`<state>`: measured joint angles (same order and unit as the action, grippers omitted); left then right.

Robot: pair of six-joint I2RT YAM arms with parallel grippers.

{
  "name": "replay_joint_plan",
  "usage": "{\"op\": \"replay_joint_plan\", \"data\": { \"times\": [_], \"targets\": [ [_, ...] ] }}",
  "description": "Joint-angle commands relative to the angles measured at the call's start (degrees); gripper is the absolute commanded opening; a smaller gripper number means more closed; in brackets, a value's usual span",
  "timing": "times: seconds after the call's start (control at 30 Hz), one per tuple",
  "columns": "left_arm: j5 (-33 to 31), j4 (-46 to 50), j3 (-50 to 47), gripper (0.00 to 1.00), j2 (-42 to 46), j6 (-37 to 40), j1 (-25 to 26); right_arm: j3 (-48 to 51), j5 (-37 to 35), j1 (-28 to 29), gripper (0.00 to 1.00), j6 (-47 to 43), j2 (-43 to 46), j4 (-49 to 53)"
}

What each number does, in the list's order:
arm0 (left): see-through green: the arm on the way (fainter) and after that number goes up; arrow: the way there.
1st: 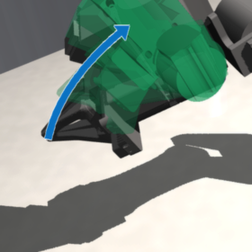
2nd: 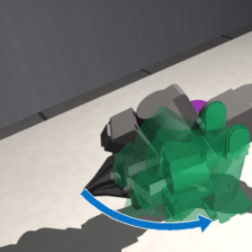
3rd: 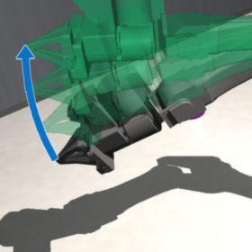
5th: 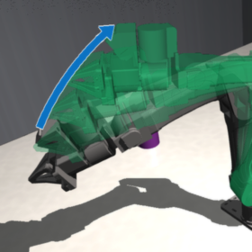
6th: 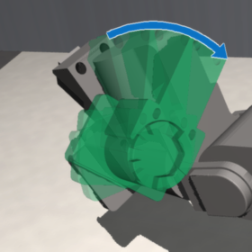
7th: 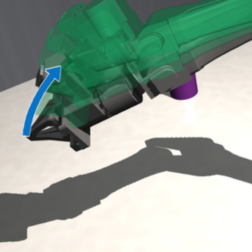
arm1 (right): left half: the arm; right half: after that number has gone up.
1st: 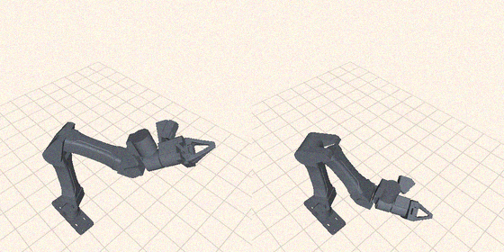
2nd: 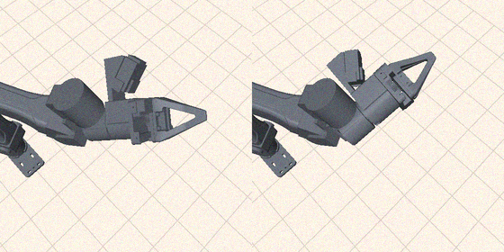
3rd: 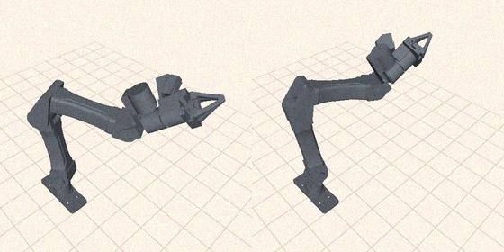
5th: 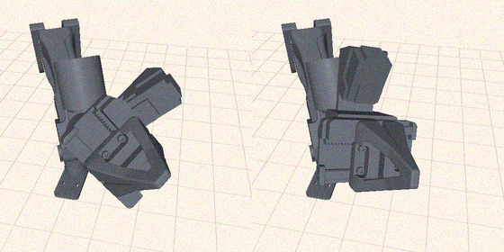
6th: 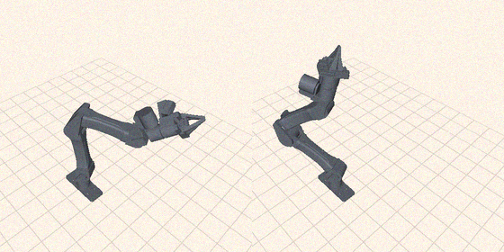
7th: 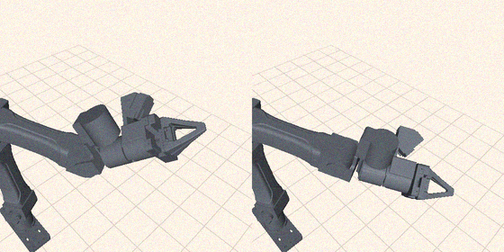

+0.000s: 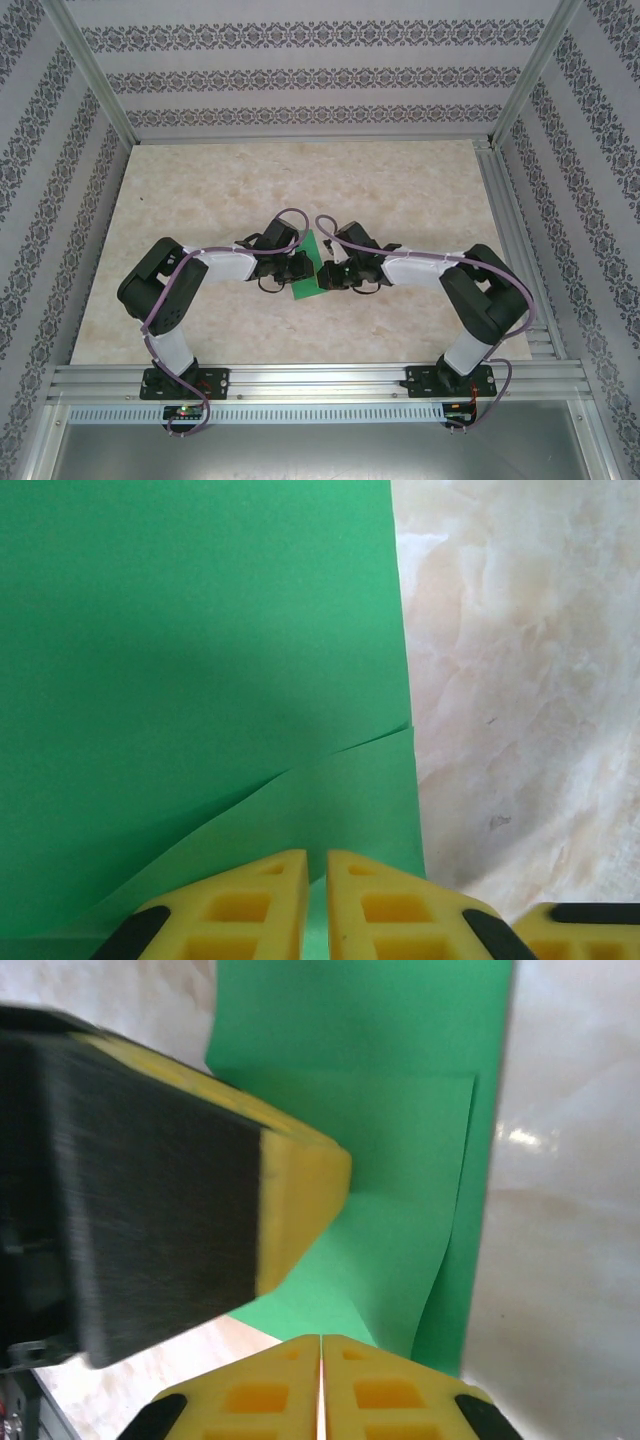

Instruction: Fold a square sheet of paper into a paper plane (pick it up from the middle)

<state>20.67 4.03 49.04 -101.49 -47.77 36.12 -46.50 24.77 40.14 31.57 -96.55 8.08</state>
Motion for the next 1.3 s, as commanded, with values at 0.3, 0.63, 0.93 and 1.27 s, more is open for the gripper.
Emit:
{"op": "replay_joint_plan", "data": {
  "times": [0.3,0.63,0.93,1.27],
  "targets": [
    [-2.9,3.2,0.4,0.14,-1.4,-0.1,-0.3,-0.5,1.0,-2.2,0.09,0.0,-4.9,-0.7],
    [-3.4,3.9,-0.4,0.16,1.1,2.3,-2.4,3.4,7.8,-5.8,0.08,5.6,-9.5,-6.9],
    [-1.3,2.0,-1.1,0.15,0.0,2.1,-2.4,1.2,11.6,-5.5,0.09,6.5,-2.0,-10.3],
    [-1.4,2.2,-0.9,0.15,-0.1,2.2,-2.3,-0.7,8.4,-4.6,0.10,3.9,-7.8,-4.8]
  ]
}}
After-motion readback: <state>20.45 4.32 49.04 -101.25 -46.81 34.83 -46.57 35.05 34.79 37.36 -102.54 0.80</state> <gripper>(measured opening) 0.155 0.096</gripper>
